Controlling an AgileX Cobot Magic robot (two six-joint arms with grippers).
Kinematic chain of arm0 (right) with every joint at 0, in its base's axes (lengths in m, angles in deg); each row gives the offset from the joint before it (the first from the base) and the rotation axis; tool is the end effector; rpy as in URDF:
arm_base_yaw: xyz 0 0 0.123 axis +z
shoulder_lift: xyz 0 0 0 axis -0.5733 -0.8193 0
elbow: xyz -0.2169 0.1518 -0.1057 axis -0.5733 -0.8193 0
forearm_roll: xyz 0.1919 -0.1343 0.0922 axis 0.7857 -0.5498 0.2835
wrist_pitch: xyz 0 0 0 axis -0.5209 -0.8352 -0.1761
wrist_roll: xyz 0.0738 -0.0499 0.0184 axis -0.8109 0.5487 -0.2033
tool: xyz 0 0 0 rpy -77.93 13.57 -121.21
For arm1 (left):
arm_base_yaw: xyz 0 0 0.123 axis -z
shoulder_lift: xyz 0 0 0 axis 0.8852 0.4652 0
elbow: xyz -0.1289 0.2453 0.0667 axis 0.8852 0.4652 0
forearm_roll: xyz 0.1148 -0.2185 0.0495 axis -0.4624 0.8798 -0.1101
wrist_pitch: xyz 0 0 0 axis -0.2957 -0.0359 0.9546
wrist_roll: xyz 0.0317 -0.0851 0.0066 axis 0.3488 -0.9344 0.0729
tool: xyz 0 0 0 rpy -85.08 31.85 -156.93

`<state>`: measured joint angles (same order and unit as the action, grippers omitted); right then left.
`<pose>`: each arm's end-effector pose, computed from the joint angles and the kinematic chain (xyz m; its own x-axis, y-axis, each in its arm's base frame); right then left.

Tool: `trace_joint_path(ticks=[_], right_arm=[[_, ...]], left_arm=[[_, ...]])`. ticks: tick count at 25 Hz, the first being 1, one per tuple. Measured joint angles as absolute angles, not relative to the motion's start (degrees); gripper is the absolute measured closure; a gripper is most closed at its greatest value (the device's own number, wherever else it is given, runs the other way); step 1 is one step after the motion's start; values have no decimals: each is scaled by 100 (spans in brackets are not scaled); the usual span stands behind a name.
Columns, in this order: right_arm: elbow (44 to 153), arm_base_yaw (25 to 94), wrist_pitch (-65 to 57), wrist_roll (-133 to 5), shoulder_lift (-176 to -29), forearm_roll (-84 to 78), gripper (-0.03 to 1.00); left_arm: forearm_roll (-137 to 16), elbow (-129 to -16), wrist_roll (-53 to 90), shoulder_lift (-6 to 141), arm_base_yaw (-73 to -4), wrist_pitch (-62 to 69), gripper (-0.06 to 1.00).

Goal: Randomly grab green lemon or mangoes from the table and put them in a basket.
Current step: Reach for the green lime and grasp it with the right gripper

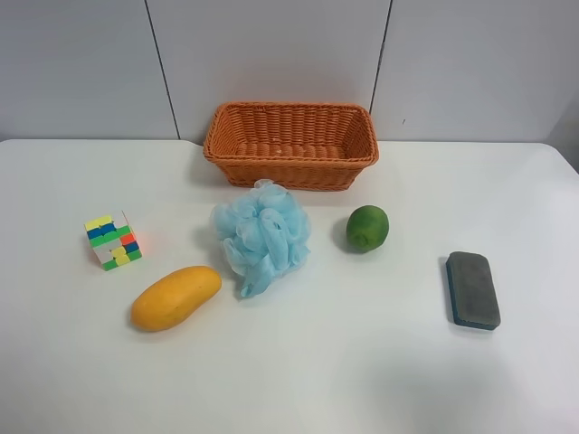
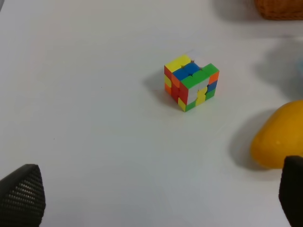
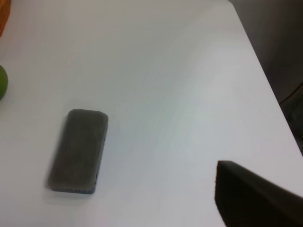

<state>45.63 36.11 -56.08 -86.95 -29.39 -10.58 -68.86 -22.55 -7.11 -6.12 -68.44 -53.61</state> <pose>-0.0033 -0.0001 0.2718 -0.4724 -0.0014 -0.8814 -0.0159 0.9998 0.0070 -0.0075 -0.0078 0.2817 -0.4386 0.0505 -0.8973 0.0035 0.9985 0.0545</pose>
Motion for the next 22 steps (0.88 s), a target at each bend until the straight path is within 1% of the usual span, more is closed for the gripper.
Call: trace_joint_path(ticks=[22], right_arm=[[4563, 3611, -5608, -8695, -2939, -1058, -2]], left_arm=[[-6886, -2255, -711, -612, -6844, -5361, -5]])
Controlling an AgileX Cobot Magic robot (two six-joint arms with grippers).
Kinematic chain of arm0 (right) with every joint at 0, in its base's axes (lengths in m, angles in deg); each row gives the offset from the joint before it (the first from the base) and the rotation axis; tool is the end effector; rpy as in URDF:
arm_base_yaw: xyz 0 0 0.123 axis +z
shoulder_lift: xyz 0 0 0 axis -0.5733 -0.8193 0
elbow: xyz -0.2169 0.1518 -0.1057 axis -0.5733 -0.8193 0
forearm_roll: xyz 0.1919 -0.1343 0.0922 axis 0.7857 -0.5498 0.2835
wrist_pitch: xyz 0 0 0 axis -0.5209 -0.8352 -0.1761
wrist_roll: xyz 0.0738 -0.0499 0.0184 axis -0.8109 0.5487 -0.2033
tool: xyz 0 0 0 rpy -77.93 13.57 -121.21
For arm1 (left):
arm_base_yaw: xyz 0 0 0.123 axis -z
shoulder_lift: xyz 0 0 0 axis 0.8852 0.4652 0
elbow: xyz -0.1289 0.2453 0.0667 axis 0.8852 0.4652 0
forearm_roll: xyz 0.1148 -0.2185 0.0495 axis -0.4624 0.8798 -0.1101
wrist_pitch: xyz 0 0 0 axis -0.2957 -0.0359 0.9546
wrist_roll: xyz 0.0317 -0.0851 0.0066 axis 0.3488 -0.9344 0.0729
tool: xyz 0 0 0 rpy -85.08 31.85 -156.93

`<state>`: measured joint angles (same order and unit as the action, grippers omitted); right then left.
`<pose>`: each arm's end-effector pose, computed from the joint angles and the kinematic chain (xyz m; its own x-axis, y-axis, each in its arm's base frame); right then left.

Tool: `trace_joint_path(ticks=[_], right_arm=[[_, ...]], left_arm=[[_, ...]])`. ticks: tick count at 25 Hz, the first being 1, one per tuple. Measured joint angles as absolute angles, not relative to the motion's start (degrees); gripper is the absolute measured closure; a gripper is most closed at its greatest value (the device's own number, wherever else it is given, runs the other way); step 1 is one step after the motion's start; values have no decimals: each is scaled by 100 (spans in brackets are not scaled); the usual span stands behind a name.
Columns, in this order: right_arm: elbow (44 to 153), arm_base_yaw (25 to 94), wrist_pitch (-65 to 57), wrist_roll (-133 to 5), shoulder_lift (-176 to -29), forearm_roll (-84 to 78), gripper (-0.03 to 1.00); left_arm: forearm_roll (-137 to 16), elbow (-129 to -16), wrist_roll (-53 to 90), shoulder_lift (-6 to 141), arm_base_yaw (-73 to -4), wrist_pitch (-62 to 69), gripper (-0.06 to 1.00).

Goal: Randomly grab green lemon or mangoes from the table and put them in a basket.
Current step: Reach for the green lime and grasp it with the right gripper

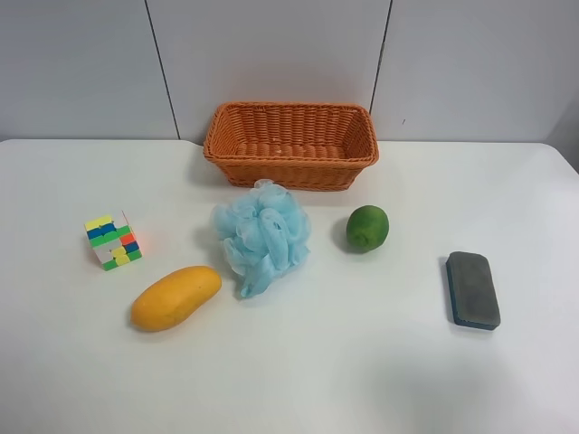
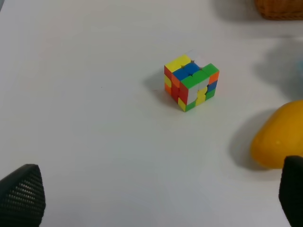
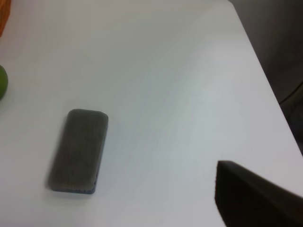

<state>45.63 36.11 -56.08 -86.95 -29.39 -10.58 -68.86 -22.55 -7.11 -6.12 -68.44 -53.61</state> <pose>-0.0033 -0.0001 0.2718 -0.4724 -0.0014 -0.8814 -0.0159 0.9998 0.0070 -0.0075 -0.0078 0.2817 -0.4386 0.0505 -0.8973 0.0035 0.9985 0.0545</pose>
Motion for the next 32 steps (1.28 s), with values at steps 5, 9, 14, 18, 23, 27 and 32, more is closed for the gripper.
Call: trace_joint_path(ticks=[5, 9, 14, 18, 23, 27, 32], right_arm=[[4563, 3611, -5608, -8695, -2939, -1058, -2], [4563, 3611, -5608, -8695, -2939, -1058, -2], [4563, 3611, -5608, -8695, -2939, -1058, -2], [4581, 3611, -5627, -8650, -3052, -1006, -2], [5177, 3611, -5634, -8618, -4107, -888, -2], [5876, 3611, -5629, -8598, -5349, -888, -2], [6616, 3950, -5451, -8593, -6843, -976, -2]], left_arm=[[-6886, -2255, -711, -612, -6844, -5361, -5], [-6886, -2255, -711, -612, -6844, -5355, -5], [-6886, -2255, -711, -612, -6844, -5355, -5], [-6886, -2255, -711, -612, -6844, -5355, -5], [-6886, -2255, -711, -612, -6844, -5355, -5], [-6886, -2255, -711, -612, -6844, -5355, -5], [-6886, -2255, -711, -612, -6844, -5355, -5]])
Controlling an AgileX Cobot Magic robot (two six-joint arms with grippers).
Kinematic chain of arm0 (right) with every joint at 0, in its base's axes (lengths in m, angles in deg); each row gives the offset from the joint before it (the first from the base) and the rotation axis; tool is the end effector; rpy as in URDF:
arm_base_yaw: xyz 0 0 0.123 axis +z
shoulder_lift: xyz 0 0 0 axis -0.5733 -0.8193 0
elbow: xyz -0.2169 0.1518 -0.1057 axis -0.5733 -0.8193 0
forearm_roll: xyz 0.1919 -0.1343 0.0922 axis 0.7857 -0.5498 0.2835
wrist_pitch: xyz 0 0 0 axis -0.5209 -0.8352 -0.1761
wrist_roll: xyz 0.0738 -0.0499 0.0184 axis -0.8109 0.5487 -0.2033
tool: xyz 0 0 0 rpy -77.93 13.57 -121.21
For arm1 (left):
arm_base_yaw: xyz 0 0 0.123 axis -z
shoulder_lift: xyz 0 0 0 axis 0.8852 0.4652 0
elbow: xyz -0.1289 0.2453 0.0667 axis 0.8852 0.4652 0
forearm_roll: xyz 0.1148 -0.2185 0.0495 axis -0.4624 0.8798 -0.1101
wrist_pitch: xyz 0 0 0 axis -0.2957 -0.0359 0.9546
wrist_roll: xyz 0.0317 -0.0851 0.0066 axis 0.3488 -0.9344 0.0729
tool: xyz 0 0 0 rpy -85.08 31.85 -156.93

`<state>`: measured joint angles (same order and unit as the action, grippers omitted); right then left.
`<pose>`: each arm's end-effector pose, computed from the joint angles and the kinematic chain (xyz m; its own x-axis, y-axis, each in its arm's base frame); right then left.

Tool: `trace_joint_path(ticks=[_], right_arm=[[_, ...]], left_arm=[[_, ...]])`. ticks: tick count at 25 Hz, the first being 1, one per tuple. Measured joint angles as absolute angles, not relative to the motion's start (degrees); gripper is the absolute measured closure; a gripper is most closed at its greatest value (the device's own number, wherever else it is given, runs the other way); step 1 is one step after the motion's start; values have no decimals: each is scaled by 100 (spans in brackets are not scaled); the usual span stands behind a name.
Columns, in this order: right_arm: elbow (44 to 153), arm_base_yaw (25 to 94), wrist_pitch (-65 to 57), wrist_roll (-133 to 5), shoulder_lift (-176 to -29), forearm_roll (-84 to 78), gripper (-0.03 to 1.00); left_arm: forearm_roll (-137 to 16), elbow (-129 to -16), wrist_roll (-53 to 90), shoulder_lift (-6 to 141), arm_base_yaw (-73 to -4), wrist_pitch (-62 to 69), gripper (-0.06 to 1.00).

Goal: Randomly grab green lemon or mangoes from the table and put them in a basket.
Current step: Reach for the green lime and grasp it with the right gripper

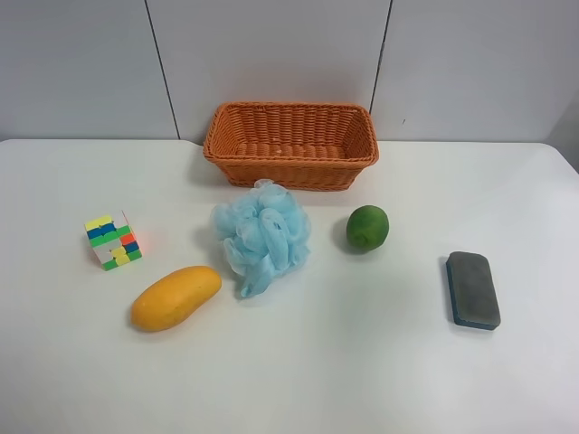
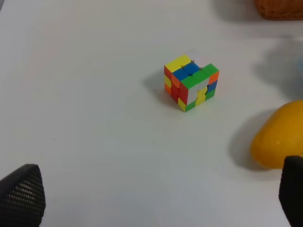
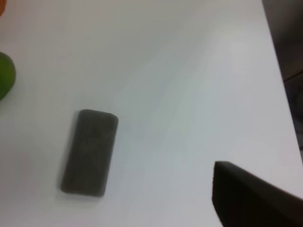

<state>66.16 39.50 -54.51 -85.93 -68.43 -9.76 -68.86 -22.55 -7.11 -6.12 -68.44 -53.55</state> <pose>0.1058 0.0095 0.3487 -0.7062 -0.0584 -0.7056 -0.0892 0.9960 0.0069 -0.0075 -0.0078 0.2818 -0.4377 0.0505 -0.8977 0.0034 0.9985 0.0545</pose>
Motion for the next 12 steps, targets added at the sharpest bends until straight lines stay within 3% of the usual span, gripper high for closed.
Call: trace_joint_path(ticks=[12], right_arm=[[8354, 5529, -5415, -9194, -10623, -1058, -2]], left_arm=[[-6886, -2255, -711, -612, -6844, -5355, -5]])
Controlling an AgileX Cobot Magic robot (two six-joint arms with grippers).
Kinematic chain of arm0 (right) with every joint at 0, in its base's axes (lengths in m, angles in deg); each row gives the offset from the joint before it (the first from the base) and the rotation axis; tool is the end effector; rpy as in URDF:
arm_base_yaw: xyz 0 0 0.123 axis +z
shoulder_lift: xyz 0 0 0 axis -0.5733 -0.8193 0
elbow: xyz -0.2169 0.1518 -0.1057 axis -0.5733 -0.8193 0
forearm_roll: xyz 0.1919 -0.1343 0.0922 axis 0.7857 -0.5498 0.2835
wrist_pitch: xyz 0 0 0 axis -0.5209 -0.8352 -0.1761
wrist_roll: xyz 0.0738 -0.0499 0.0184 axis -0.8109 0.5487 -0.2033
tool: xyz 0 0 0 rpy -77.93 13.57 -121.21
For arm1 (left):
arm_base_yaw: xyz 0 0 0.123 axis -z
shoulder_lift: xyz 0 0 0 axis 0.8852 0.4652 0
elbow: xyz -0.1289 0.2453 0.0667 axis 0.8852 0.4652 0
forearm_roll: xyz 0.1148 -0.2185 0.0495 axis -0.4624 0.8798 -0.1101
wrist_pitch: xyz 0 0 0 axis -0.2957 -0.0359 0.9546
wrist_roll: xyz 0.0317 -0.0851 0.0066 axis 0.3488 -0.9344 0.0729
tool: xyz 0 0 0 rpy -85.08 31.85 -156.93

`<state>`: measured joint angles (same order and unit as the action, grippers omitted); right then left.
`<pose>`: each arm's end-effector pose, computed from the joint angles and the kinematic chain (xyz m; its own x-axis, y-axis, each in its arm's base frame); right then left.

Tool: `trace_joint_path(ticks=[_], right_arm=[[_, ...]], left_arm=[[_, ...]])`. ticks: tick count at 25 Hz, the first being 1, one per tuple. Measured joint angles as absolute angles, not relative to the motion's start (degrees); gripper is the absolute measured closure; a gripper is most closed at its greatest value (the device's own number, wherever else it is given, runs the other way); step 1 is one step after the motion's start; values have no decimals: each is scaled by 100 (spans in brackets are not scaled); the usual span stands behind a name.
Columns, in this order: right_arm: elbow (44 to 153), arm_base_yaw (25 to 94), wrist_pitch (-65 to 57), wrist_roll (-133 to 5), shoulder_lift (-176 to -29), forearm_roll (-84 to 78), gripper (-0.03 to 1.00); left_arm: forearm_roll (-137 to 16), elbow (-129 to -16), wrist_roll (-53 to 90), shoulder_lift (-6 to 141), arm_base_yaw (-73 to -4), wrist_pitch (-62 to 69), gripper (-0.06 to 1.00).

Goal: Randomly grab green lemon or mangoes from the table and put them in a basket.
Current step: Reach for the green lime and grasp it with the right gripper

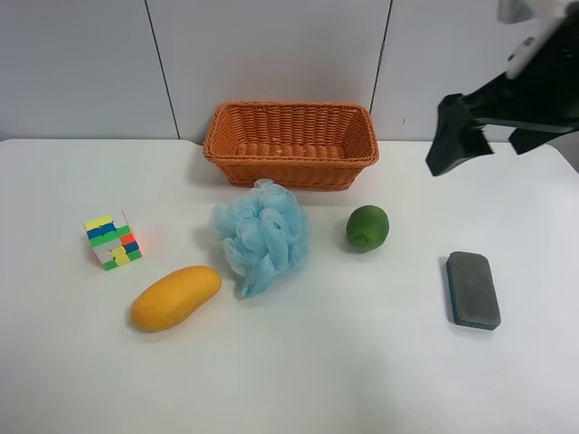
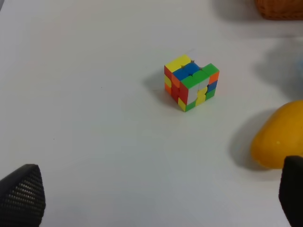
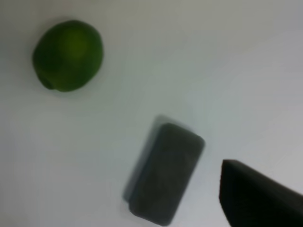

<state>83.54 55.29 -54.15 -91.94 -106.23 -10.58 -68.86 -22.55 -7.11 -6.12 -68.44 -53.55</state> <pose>0.2459 0.0910 0.3188 -0.8804 -0.2246 -0.4178 -0.2647 0.9635 0.0398 -0.0075 -0.0078 0.2818 -0.4377 0.0505 -0.8977 0.0034 0.9985 0.0545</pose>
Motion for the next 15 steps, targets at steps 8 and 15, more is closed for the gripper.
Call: trace_joint_path(ticks=[8, 15], right_arm=[[9113, 5676, -5592, -9587, -12330, -953, -2], [9155, 5676, -5071, -9604, -13245, -948, -2]], left_arm=[[-6886, -2255, -711, -612, -6844, -5362, -5], [-6886, -2255, -711, -612, -6844, -5362, -5]])
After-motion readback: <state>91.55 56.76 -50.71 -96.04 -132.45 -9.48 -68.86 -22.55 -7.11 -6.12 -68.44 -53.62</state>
